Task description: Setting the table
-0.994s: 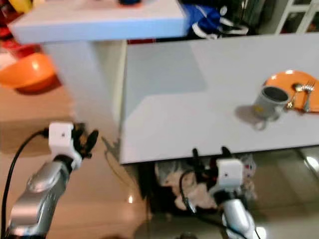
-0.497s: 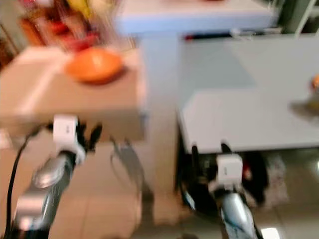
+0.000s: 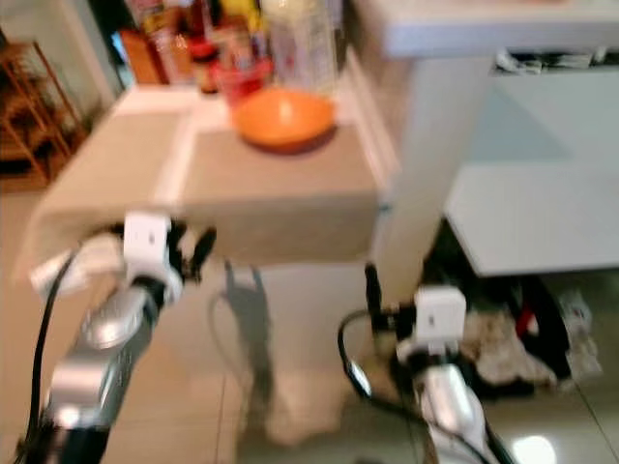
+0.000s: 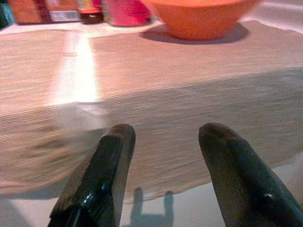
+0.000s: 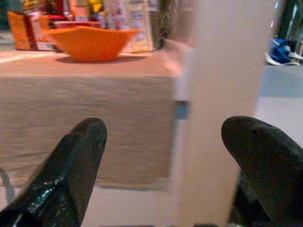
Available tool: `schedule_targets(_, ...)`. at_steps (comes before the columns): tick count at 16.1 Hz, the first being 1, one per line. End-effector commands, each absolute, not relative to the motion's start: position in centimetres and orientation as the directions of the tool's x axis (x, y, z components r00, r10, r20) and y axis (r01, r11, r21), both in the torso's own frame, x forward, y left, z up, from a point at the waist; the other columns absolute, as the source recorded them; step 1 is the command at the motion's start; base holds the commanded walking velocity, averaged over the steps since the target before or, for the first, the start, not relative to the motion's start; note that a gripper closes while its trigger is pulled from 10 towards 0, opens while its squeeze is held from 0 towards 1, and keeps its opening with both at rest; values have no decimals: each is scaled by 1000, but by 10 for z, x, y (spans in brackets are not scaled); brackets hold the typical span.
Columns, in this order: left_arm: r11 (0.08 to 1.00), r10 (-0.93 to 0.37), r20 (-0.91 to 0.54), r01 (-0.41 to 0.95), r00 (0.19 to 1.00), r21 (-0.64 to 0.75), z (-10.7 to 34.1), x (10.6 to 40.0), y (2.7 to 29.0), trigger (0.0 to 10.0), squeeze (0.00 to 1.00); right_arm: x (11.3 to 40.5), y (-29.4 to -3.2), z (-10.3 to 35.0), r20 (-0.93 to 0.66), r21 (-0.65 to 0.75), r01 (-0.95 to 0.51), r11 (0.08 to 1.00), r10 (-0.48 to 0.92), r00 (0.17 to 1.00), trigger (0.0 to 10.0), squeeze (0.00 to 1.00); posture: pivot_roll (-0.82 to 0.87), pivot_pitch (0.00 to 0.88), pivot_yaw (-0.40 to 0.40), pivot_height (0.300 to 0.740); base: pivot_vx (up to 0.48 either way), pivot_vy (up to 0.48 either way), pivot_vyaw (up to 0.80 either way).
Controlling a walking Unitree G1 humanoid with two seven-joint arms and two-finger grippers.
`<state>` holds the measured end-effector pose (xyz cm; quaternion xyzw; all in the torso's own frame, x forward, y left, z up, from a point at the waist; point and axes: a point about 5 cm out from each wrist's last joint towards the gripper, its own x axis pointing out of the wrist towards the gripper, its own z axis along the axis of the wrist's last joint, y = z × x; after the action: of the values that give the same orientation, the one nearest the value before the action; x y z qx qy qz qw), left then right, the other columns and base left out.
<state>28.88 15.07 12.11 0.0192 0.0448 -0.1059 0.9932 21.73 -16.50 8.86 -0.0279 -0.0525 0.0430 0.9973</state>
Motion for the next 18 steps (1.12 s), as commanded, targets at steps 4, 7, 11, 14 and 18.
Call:
schedule_targets(4,972,-229,-48,231,972,34,128,289,149,10000,0,222,-160,98,132,-99,-97,990,110,985,10000,0,-106,0,47,736,345,0,0)
schedule_targets(7,969,-243,4,242,970,43,135,288,143,10000,0,224,-159,118,231,-165,-53,985,91,969,10000,0,-107,0,44,736,480,0,0)
schedule_targets(11,972,-235,27,234,972,30,145,298,140,10000,0,224,-168,114,202,-135,-2,991,29,979,10000,0,-113,0,47,736,480,0,0)
schedule_targets(14,973,-228,20,228,973,27,144,298,140,10000,0,223,-170,111,189,-136,2,991,24,982,10000,0,-113,0,47,736,457,0,0)
schedule_targets(18,985,-135,-5,134,991,112,140,300,148,10000,0,222,-169,110,176,-136,-12,991,36,984,10000,0,-111,2,39,736,202,0,0)
